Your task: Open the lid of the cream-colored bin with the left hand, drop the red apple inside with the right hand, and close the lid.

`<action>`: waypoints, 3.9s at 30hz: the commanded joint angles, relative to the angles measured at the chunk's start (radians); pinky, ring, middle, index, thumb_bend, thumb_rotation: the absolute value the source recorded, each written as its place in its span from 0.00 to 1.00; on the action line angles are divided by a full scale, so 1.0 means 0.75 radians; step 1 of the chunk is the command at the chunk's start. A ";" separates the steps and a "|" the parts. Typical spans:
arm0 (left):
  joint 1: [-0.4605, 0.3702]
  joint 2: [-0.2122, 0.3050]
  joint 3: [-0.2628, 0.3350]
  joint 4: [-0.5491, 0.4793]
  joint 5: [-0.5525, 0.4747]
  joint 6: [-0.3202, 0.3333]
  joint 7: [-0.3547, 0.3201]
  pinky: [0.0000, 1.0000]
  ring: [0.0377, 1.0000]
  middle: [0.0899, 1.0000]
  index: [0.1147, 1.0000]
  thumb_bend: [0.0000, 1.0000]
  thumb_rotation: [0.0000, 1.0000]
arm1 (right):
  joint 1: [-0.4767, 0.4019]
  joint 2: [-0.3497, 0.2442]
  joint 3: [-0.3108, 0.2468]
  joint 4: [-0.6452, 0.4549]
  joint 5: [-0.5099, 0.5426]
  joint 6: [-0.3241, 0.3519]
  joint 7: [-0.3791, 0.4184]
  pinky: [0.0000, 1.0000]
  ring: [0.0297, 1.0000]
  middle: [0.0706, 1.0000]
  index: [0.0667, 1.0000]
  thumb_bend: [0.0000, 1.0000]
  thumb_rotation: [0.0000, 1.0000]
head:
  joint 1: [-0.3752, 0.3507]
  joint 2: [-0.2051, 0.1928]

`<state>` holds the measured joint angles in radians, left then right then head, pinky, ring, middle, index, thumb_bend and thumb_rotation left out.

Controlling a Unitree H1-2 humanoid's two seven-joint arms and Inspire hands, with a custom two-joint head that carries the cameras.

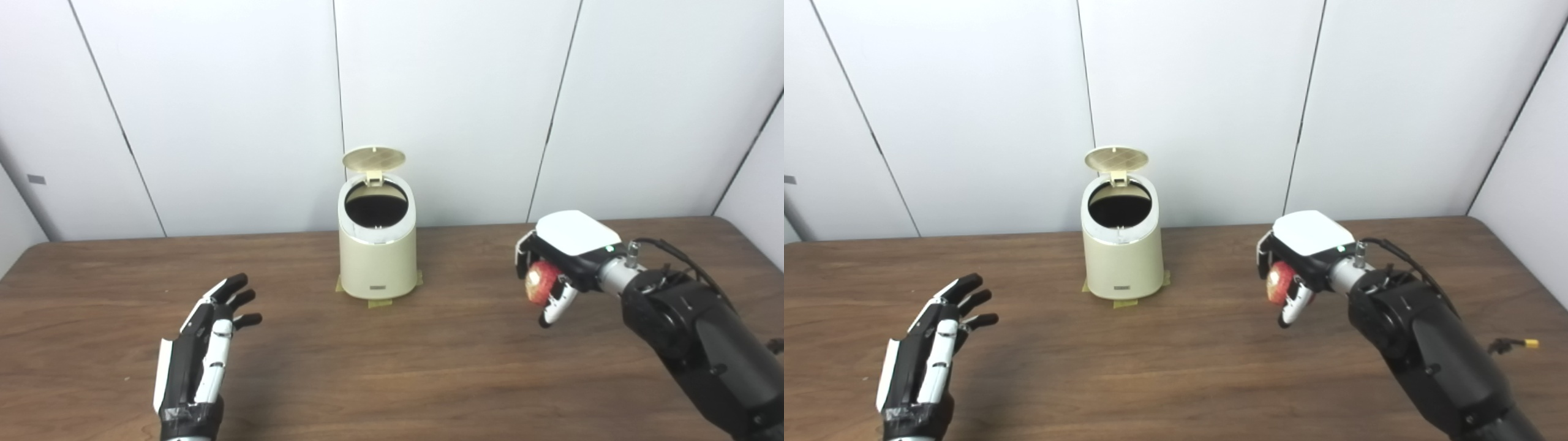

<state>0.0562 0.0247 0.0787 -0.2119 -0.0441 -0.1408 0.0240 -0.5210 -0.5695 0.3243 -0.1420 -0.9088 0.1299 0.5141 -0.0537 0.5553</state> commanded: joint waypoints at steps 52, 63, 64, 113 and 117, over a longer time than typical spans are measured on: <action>0.001 0.000 -0.077 0.018 0.119 -0.024 0.004 0.67 0.81 0.87 0.78 0.26 0.77 | -0.534 0.469 0.160 0.879 -0.165 -0.469 -1.178 0.34 0.42 0.52 0.41 0.51 0.00 | 0.037 -0.017; 0.001 -0.002 -0.080 0.012 0.104 -0.010 -0.002 0.69 0.82 0.88 0.77 0.26 0.74 | -0.514 0.466 0.154 0.855 -0.175 -0.408 -1.181 0.34 0.41 0.52 0.44 0.51 0.00 | 0.036 -0.014; 0.001 -0.001 -0.080 0.013 0.103 -0.009 -0.003 0.69 0.82 0.88 0.77 0.27 0.74 | -0.512 0.464 0.157 0.852 -0.180 -0.402 -1.188 0.36 0.42 0.52 0.44 0.51 0.00 | 0.036 -0.014; -0.092 0.077 -0.050 0.024 0.162 -0.011 -0.013 0.66 0.77 0.81 0.77 0.28 0.75 | -0.091 0.575 -0.127 0.439 0.323 -0.633 -1.447 0.24 0.28 0.40 0.46 0.52 0.00 | 0.029 -0.021; -0.188 0.134 -0.032 0.048 0.195 0.013 -0.016 0.64 0.73 0.75 0.72 0.30 0.66 | 0.085 0.573 -0.160 0.333 0.411 -0.677 -1.387 0.28 0.32 0.44 0.43 0.52 0.00 | 0.024 -0.022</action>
<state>-0.0188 0.1139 0.0496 -0.1654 0.0853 -0.1261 0.0064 -0.4454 -0.1376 0.2198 0.1440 -0.6239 -0.3478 -0.5382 -0.0353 0.5384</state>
